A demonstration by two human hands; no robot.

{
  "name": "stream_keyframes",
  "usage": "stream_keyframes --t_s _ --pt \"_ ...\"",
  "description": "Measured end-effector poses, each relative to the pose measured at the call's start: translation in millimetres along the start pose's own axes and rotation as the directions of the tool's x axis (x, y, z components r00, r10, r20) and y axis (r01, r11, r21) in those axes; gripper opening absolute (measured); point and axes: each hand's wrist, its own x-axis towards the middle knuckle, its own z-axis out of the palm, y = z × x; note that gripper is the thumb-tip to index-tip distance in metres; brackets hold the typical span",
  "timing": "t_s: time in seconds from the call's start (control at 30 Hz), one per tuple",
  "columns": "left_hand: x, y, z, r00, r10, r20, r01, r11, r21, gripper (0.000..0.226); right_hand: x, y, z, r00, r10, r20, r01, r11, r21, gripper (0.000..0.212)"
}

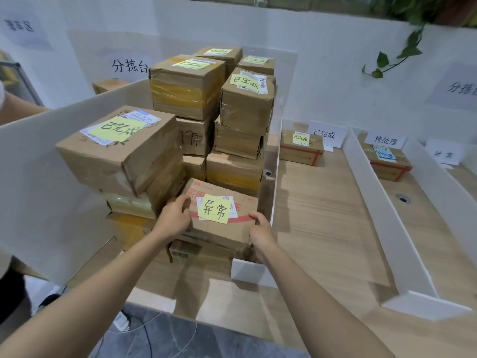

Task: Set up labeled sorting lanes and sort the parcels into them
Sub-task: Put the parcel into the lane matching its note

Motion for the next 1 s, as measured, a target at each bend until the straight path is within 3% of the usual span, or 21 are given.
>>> stream_keyframes --t_s 0.27,0.57,0.77,1.0 --pt "-1.3 38.9 -18.5 0.989 0.027 -0.144 -0.030 0.999 -0.019 0.039 -9.6 -35.9 -24.9 0.994 -0.105 -0.034 0.105 0.994 0.015 0.047" --pt "-23.1 120.5 9.4 0.989 0.137 -0.052 -0.143 0.975 -0.169 0.036 -38.5 -61.1 -113.2 0.961 -0.196 -0.193 0.205 0.978 0.029 0.047" --pt "-46.6 190.1 58.7 0.985 0.172 -0.008 -0.168 0.953 -0.252 0.035 -67.6 -65.8 -199.5 0.923 -0.224 -0.314 0.238 0.971 0.007 0.050" --pt "-87.7 283.4 132.4 0.946 0.323 -0.022 -0.317 0.910 -0.266 0.025 -110.3 -61.8 -316.7 0.847 -0.314 -0.428 0.328 0.944 -0.043 0.054"
